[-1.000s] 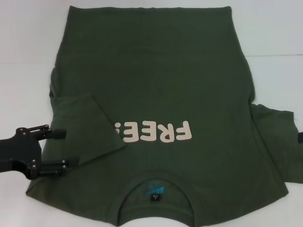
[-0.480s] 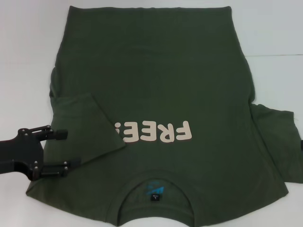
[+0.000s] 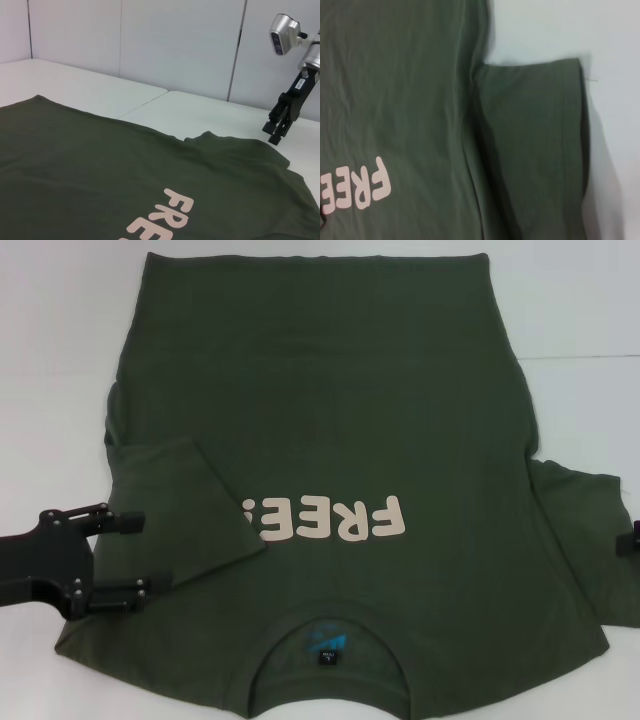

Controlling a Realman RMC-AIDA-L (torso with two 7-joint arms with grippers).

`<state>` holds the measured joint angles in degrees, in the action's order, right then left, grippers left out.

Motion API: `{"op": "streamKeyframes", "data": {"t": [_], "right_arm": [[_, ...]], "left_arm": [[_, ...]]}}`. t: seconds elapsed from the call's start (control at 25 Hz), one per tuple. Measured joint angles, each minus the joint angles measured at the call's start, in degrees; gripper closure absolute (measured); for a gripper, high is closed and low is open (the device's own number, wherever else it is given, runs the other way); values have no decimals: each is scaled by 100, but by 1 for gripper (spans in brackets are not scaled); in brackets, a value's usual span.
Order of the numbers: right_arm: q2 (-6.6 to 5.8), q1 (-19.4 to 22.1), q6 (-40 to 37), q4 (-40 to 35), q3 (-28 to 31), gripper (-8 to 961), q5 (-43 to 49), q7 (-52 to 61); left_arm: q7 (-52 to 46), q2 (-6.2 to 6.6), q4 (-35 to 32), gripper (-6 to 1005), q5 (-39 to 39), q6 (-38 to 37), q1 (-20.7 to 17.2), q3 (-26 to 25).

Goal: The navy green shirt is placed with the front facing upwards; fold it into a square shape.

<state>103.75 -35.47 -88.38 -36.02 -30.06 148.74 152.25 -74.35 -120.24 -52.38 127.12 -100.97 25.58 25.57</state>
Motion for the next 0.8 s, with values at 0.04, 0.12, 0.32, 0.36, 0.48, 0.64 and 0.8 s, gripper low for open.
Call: {"op": "streamKeyframes", "data": {"t": [0.04, 0.12, 0.32, 0.36, 0.48, 0.64, 0.8], "right_arm": [[18, -2, 41, 3, 0, 42, -2, -8], [43, -2, 100, 16, 0, 42, -4, -21], [89, -4, 194, 26, 5, 41, -8, -36], [98, -4, 208, 29, 12, 70, -9, -36], [126, -10, 227, 32, 26, 140, -15, -38], [158, -37, 243, 53, -5, 186, -19, -39], [177, -52, 252, 62, -13, 186, -4, -46]], "left_arm": [[0, 0, 0, 151, -1, 2, 2, 0], [0, 0, 0, 151, -2, 7, 4, 0], [4, 0, 0, 151, -4, 8, 14, 0], [5, 0, 0, 151, -4, 8, 16, 0], [6, 1, 0, 151, -4, 8, 17, 0], [7, 0, 0, 151, -4, 8, 17, 0], [9, 1, 0, 151, -4, 8, 18, 0]]}}
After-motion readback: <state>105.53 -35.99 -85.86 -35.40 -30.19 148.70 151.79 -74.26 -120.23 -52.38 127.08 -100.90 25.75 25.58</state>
